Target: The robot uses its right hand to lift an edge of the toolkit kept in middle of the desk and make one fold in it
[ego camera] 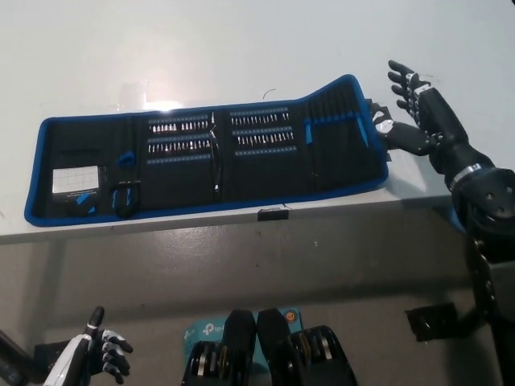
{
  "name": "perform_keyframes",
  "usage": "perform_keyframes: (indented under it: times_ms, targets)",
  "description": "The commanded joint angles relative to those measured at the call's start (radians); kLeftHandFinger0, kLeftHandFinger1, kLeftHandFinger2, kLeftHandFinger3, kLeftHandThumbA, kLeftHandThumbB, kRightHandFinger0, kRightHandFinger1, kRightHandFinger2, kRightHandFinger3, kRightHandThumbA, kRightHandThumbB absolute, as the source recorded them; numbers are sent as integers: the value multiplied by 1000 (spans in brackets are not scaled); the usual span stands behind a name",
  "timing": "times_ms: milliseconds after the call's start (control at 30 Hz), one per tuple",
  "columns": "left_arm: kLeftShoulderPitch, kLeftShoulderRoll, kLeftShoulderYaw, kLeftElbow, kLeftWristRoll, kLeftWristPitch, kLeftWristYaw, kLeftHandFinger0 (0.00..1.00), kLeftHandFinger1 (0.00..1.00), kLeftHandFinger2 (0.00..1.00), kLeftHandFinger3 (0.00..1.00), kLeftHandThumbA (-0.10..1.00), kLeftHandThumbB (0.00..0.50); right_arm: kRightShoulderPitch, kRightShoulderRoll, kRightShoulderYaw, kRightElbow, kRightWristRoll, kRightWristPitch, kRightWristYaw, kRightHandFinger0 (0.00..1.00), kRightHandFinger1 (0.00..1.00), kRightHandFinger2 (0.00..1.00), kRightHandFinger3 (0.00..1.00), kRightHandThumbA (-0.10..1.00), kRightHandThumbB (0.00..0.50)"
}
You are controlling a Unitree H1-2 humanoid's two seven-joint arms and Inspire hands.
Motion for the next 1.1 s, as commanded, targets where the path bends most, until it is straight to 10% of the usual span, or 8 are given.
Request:
perform_keyframes:
  times_ms: [0, 1067]
  targets:
    - [3, 8, -3, -11, -3, -26, -13, 346, 324, 287, 315, 1000, 500, -54, 25, -33, 56, -49, 16, -91, 1000, 1000, 1000, 1000, 412, 369]
    - [-6, 15, -8, -6, -10, -36, -34, 318, 303, 262, 306, 1000, 500, 42, 189, 38, 247, -76, -75, -244, 1000, 1000, 1000, 1000, 422, 410]
